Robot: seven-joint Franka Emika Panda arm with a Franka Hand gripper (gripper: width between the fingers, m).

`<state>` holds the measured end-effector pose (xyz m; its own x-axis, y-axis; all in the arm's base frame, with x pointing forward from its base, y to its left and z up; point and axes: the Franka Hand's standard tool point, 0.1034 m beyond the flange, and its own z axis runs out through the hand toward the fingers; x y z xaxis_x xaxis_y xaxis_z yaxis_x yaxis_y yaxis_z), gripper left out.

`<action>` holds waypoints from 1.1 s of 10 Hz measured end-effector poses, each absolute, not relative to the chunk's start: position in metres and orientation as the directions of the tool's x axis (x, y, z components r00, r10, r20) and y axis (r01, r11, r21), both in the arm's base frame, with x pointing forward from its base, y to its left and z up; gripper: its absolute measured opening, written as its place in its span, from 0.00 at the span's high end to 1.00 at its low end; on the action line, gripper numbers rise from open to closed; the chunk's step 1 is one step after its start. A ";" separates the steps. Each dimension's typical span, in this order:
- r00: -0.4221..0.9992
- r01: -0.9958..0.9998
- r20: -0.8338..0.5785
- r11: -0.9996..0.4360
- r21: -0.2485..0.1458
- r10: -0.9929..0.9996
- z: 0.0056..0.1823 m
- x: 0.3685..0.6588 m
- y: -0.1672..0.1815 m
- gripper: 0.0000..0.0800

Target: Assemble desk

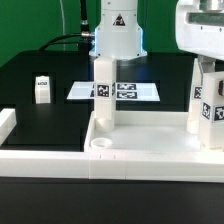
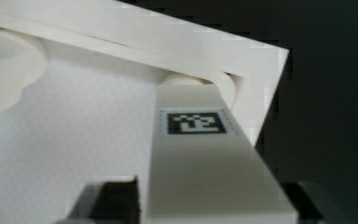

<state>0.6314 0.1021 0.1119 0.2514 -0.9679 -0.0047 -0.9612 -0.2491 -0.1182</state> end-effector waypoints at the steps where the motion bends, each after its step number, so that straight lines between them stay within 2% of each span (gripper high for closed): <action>1: 0.281 -0.953 -0.001 -0.279 -0.118 -0.960 0.112 0.631 0.102 0.38; 2: 0.323 -0.940 0.006 -0.321 -0.118 -0.946 0.112 0.632 0.102 0.38; 3: 0.385 -0.916 0.013 -0.383 -0.119 -0.923 0.113 0.632 0.104 0.23; 7: 0.611 -0.782 0.046 -0.612 -0.114 -0.790 0.113 0.633 0.105 0.19; 11: 0.834 -0.539 0.088 -0.838 -0.084 -0.545 0.114 0.634 0.105 0.19</action>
Offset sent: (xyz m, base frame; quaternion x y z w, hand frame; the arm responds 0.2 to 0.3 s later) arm 0.0035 0.0079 0.0047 0.0160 0.0180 -0.1750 0.9843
